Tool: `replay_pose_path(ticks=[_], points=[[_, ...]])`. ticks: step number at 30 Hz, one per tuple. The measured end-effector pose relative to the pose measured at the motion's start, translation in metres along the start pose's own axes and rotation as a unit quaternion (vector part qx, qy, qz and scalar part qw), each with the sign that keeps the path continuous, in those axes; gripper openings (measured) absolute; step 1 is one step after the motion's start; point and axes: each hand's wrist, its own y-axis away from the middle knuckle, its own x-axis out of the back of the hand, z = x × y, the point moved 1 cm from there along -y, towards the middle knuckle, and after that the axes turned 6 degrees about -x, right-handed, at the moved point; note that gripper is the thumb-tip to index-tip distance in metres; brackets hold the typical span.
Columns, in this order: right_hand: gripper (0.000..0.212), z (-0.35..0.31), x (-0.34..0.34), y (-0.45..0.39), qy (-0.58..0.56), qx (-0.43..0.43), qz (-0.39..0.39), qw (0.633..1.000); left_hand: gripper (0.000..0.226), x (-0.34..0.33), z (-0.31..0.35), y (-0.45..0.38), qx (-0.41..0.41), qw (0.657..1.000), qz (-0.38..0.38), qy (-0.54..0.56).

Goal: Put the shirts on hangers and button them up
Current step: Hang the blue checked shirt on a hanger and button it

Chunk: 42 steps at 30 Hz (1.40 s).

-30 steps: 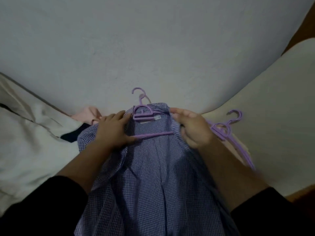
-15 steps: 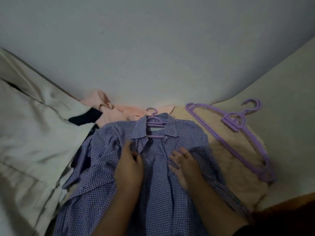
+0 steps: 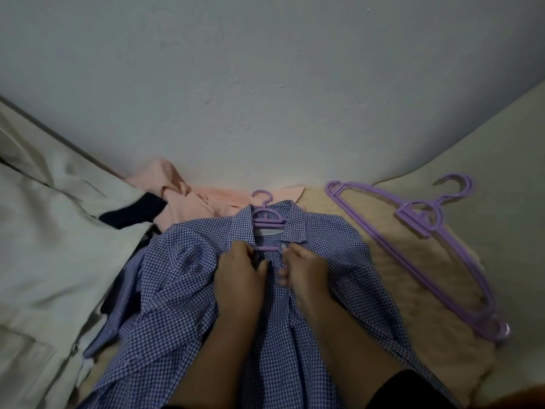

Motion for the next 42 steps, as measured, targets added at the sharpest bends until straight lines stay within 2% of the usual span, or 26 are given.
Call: replay_pose_path(ticks=[5, 9, 15, 18, 20, 23, 26, 28, 30, 37, 42], points=[[0.025, -0.002, -0.007, -0.005, 0.024, -0.005, 0.033, 0.999, 0.021, -0.002, -0.007, -0.010, 0.015, 0.999, 0.024, 0.042], [0.010, -0.009, -0.012, -0.007, 0.036, -0.017, 0.039, 0.998, 0.017, 0.000, -0.005, -0.015, -0.004, 0.999, 0.017, 0.047], [0.026, -0.015, -0.016, -0.013, 0.074, -0.016, 0.034, 0.997, 0.024, -0.003, -0.002, -0.029, -0.009, 0.999, 0.003, 0.043], [0.022, -0.015, -0.017, -0.009, 0.042, -0.017, 0.010, 0.999, 0.018, -0.005, -0.001, -0.034, 0.063, 0.990, 0.018, 0.127], [0.014, -0.012, -0.017, -0.006, 0.013, -0.010, -0.006, 1.000, 0.020, -0.011, -0.003, -0.031, 0.152, 0.961, 0.026, 0.231], [0.010, -0.009, -0.016, -0.003, -0.019, 0.009, -0.010, 1.000, 0.027, -0.023, -0.007, -0.018, 0.249, 0.887, 0.022, 0.389], [0.008, -0.008, -0.014, -0.001, -0.008, 0.023, -0.011, 1.000, 0.030, -0.027, -0.008, -0.011, 0.273, 0.833, 0.017, 0.481], [0.009, -0.008, -0.013, -0.001, 0.015, 0.032, -0.006, 0.999, 0.030, -0.026, -0.007, -0.011, 0.263, 0.820, 0.016, 0.509], [0.013, -0.006, -0.014, -0.003, 0.028, 0.039, -0.004, 0.999, 0.028, -0.023, -0.004, -0.011, 0.248, 0.826, 0.025, 0.506], [0.016, -0.011, -0.014, -0.005, 0.030, 0.047, -0.021, 0.998, 0.026, -0.011, 0.006, -0.014, 0.183, 0.879, 0.024, 0.440], [0.014, -0.015, -0.015, -0.009, 0.052, 0.032, -0.017, 0.998, 0.023, -0.011, 0.002, -0.011, 0.165, 0.886, 0.011, 0.433]])
